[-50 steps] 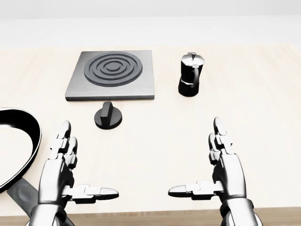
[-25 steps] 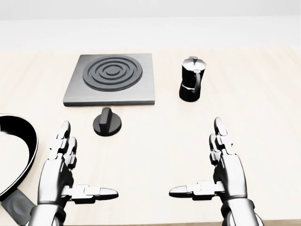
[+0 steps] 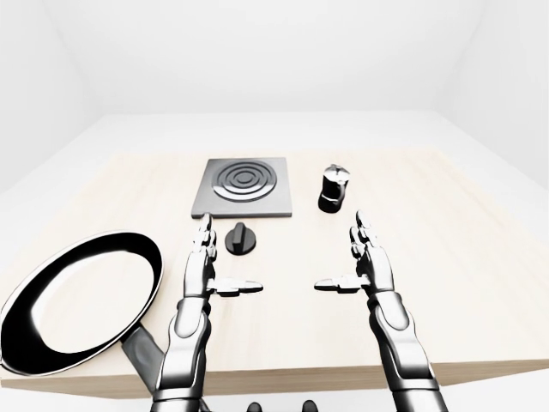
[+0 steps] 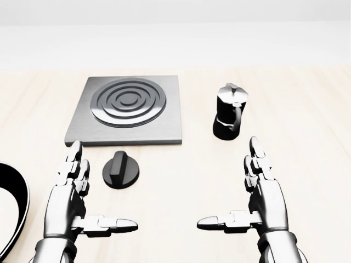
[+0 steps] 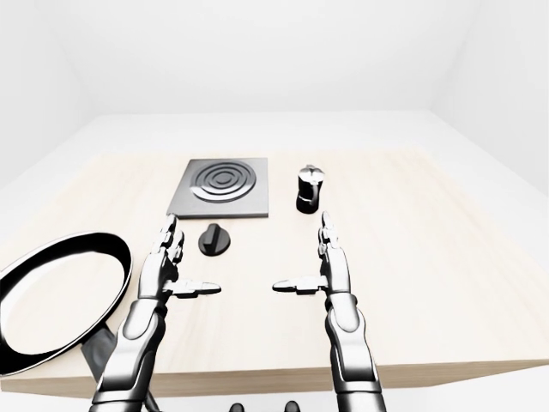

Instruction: Turn on the stove.

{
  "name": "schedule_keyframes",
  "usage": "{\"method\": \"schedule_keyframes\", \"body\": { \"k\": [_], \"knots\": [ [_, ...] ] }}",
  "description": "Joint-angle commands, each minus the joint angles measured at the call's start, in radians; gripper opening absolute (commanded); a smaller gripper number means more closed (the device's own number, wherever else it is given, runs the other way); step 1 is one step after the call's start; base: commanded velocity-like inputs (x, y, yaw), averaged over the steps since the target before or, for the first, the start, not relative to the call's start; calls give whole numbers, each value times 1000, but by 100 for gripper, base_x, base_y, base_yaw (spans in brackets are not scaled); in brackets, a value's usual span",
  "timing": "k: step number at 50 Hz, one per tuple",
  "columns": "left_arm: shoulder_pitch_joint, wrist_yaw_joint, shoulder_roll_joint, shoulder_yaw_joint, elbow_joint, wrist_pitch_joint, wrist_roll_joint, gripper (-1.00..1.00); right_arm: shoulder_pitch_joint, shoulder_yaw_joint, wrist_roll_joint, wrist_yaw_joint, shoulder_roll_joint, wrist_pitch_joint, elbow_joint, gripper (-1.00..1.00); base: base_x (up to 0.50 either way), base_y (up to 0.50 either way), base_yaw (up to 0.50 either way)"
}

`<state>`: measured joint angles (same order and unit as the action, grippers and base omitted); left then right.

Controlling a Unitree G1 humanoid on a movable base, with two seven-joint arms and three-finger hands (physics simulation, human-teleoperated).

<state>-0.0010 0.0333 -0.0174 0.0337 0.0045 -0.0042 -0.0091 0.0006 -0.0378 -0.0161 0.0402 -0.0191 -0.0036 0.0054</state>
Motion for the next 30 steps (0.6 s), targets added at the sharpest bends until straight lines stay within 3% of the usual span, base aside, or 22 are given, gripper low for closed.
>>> {"method": "schedule_keyframes", "body": {
  "k": [1,12,30],
  "knots": [
    [-1,0,0,0,4,-3,1,100,-2,0,-1,1,0,-2,3,100,29,0,0],
    [-4,-1,0,0,12,-7,2,100,-3,-1,-3,1,0,1,1,100,25,0,0],
    [-13,-3,-3,4,36,-17,3,100,-5,-2,-6,2,0,-5,9,100,2,0,0]
  ]
}}
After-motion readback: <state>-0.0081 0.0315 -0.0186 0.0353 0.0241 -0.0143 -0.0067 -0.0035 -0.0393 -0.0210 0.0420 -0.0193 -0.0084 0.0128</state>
